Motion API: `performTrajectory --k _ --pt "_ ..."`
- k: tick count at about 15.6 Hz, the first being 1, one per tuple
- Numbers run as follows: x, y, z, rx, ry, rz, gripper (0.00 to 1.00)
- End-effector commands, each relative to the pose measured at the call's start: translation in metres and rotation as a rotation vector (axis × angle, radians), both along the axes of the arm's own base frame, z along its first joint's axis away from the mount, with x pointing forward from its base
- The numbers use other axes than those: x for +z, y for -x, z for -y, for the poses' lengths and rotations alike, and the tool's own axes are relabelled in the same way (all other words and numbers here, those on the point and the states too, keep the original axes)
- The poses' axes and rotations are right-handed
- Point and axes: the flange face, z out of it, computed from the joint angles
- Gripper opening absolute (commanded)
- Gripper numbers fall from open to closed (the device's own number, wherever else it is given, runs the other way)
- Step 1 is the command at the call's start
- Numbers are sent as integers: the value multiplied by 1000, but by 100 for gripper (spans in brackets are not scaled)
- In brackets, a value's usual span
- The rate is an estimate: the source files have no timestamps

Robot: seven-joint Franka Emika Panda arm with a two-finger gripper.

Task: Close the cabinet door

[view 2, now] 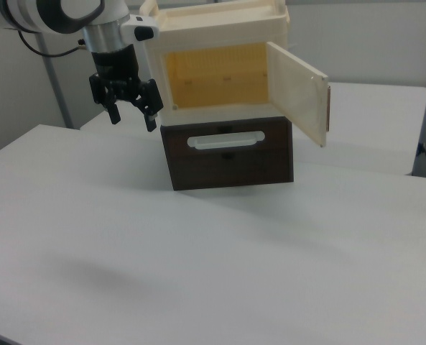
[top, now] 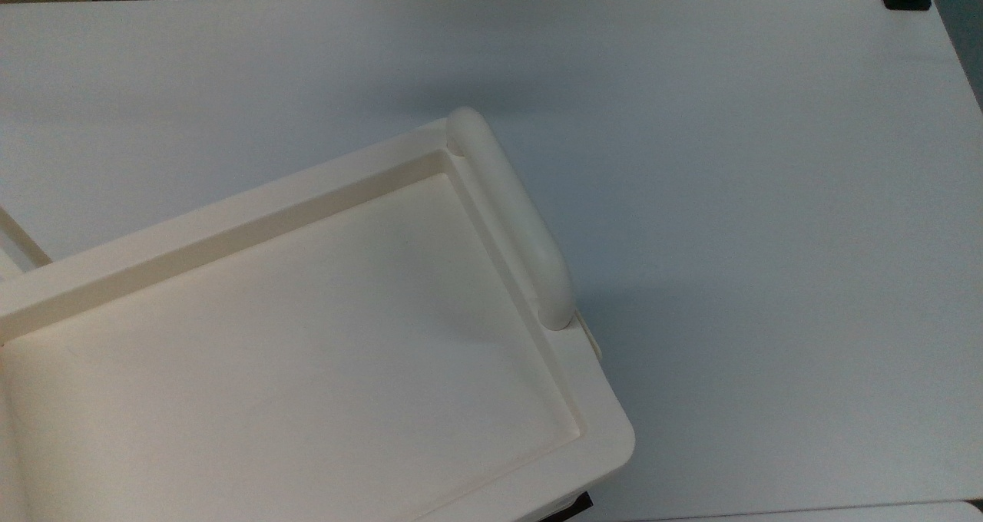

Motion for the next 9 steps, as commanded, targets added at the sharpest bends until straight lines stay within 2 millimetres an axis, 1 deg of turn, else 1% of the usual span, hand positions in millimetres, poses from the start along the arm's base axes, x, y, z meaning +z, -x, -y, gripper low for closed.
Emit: performTrajectory --k 1,9 --pt "-3 0 -3 6 22 -2 100" --pt "-2 0 0 1 17 -1 100"
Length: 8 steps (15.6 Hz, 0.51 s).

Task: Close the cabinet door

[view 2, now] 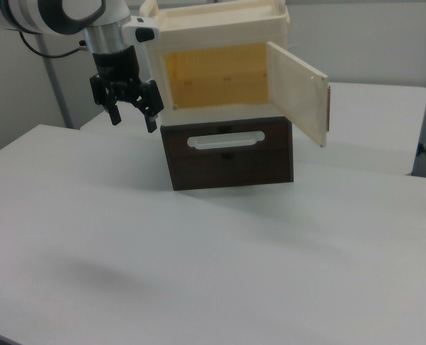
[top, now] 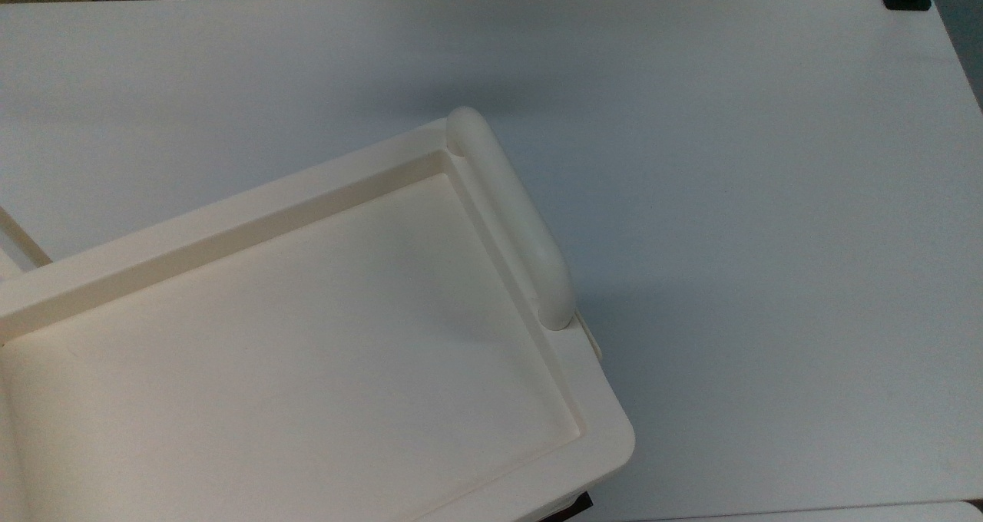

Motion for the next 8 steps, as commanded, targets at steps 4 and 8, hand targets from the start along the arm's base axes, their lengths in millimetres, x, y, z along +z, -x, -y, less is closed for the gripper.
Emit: performTrajectory --k 4,8 --pt "1 1 1 41 39 7 100" --pt "5 2 12 93 59 12 74"
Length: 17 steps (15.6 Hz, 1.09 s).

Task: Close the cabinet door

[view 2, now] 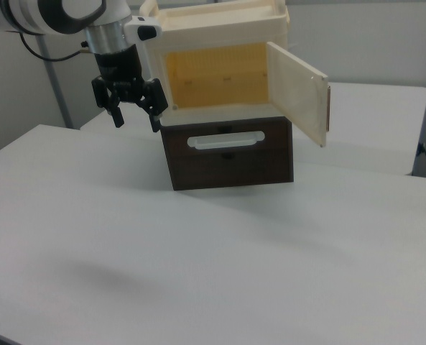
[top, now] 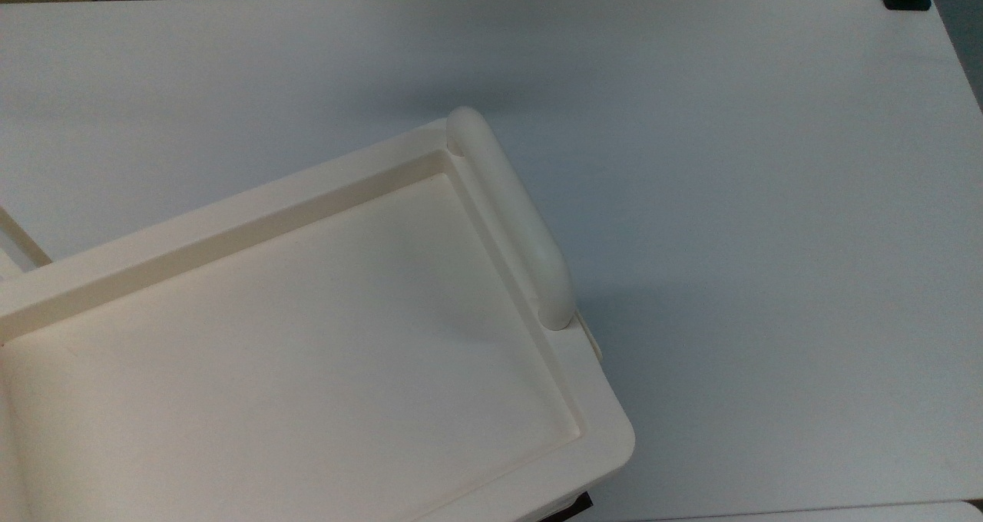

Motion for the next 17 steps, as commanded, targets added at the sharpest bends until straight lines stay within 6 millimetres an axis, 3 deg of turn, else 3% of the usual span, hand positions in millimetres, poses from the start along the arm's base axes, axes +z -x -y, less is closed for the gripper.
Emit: performTrajectory --k 1,3,5,7,10,14,17 --pt "7 1 8 27 20 29 62" --pt "16 -5 18 -20 16 101 43" --pt "23 -10 32 -130 9 175 17" --pt "36 -19 43 -270 -9 303 0" --pt "54 -28 66 -462 -43 479 0" --pt "70 -34 97 -575 -67 655 0" --pt "68 -42 133 -669 -75 774 0"
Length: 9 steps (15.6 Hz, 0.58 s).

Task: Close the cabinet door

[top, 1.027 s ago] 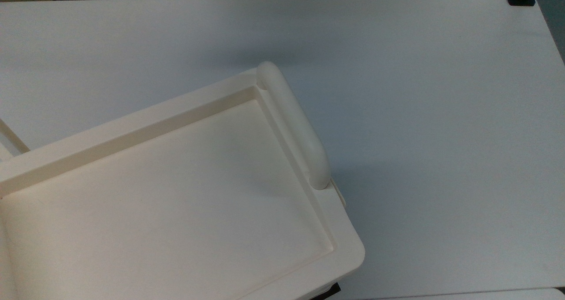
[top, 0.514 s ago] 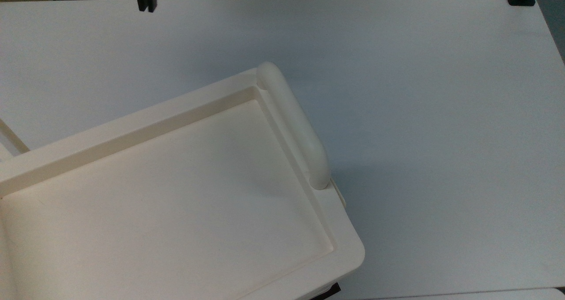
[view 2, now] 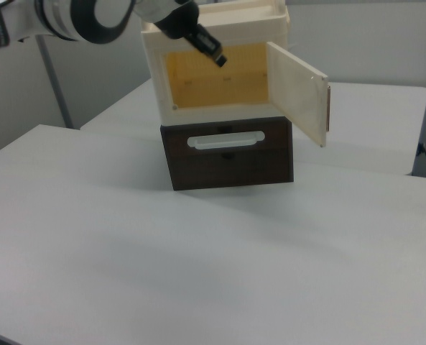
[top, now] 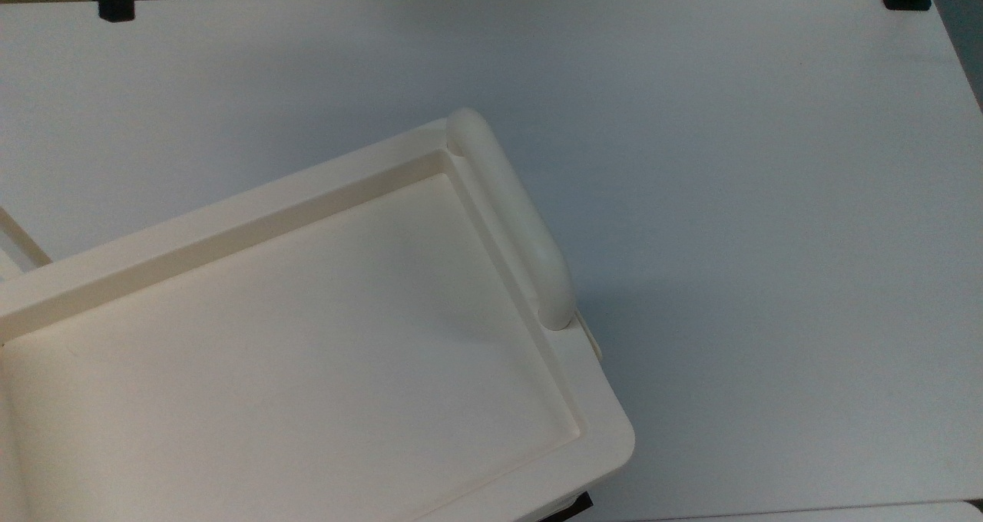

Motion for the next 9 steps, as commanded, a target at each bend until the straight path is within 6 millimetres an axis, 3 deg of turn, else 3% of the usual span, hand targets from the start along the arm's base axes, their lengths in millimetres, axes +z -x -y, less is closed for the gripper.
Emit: performTrajectory --k 1,6,9 --pt "1 -12 40 -122 -18 144 0" --pt "-6 -37 86 -217 -55 248 0" --pt "-18 -52 93 -224 -70 310 0"
